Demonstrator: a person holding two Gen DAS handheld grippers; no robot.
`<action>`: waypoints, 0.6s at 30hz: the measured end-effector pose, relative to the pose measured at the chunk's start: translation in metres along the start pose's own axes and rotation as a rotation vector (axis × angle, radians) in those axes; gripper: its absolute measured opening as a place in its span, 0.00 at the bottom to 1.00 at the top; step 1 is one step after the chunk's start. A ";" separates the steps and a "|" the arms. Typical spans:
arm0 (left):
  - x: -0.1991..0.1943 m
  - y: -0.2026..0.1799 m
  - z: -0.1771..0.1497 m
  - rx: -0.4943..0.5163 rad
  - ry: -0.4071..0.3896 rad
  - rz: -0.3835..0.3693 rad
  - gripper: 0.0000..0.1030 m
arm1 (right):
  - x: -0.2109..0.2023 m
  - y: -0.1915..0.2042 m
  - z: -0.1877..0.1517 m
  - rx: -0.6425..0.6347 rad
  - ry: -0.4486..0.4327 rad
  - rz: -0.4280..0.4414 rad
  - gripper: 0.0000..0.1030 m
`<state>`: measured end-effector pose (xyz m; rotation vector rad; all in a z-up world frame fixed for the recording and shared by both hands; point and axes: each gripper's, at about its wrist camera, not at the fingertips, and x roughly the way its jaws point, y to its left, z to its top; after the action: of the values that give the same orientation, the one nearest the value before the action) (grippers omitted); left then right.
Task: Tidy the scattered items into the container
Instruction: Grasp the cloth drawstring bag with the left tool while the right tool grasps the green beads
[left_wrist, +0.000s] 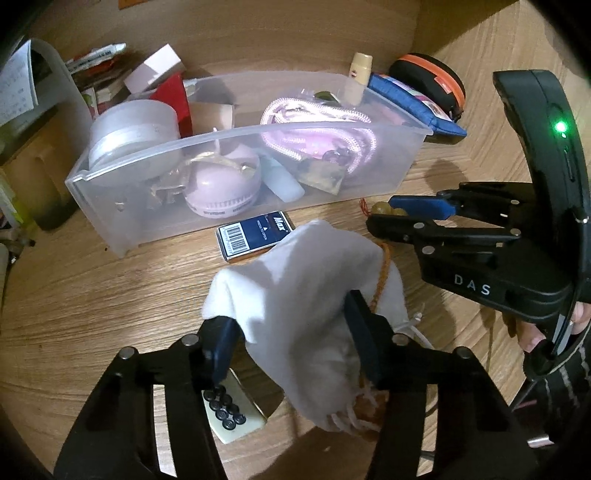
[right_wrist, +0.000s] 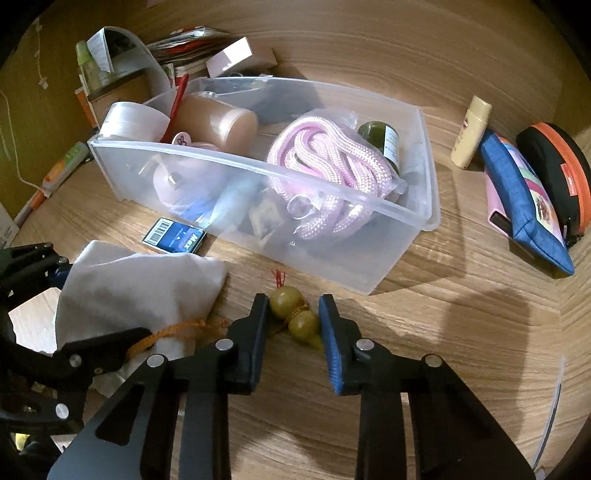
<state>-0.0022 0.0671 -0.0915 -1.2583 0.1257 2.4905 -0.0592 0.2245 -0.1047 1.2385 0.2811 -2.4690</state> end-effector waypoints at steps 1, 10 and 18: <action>-0.001 -0.001 0.000 0.015 -0.005 -0.004 0.49 | -0.001 -0.001 0.000 0.002 0.000 0.001 0.24; -0.013 0.004 -0.004 -0.002 -0.047 0.008 0.34 | -0.007 -0.004 0.006 0.016 -0.019 0.008 0.24; -0.021 0.006 -0.004 -0.015 -0.057 -0.007 0.31 | -0.013 -0.011 0.004 0.026 -0.044 0.017 0.24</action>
<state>0.0100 0.0556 -0.0779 -1.1900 0.0887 2.5236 -0.0591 0.2359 -0.0918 1.1896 0.2269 -2.4894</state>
